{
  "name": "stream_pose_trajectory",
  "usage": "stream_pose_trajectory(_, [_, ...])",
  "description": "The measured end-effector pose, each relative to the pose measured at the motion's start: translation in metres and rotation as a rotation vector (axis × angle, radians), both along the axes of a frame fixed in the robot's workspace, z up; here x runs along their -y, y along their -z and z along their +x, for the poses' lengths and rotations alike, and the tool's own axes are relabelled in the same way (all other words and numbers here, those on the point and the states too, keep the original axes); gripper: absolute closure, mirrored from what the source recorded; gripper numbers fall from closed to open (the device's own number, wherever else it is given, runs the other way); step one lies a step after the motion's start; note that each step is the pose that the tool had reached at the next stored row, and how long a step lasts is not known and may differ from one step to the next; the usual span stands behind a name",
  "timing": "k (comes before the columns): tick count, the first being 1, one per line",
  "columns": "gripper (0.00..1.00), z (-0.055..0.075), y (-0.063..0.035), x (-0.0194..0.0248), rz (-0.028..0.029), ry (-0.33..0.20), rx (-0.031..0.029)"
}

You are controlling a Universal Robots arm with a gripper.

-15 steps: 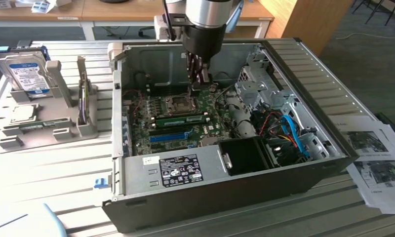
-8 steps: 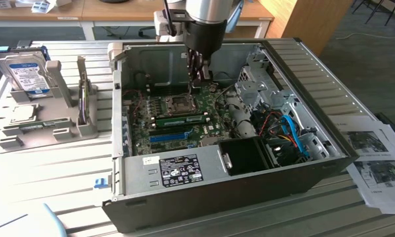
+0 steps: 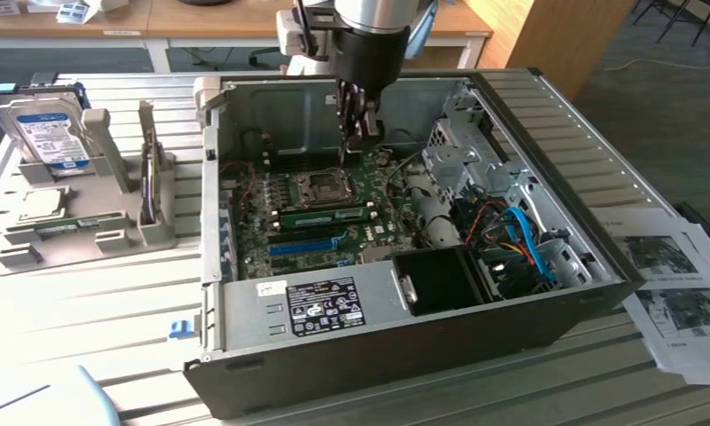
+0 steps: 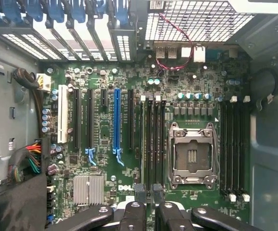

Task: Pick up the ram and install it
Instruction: 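Insert the ram into the slot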

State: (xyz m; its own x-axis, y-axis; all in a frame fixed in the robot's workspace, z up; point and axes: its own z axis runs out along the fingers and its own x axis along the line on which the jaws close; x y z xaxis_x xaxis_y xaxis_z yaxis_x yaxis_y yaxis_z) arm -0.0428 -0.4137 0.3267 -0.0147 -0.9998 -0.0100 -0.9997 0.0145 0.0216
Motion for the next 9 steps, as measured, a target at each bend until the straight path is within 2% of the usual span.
stream_pose_trajectory(9, [0.82, 0.0, -0.0077, 0.0, 0.0, 0.0, 0.0])
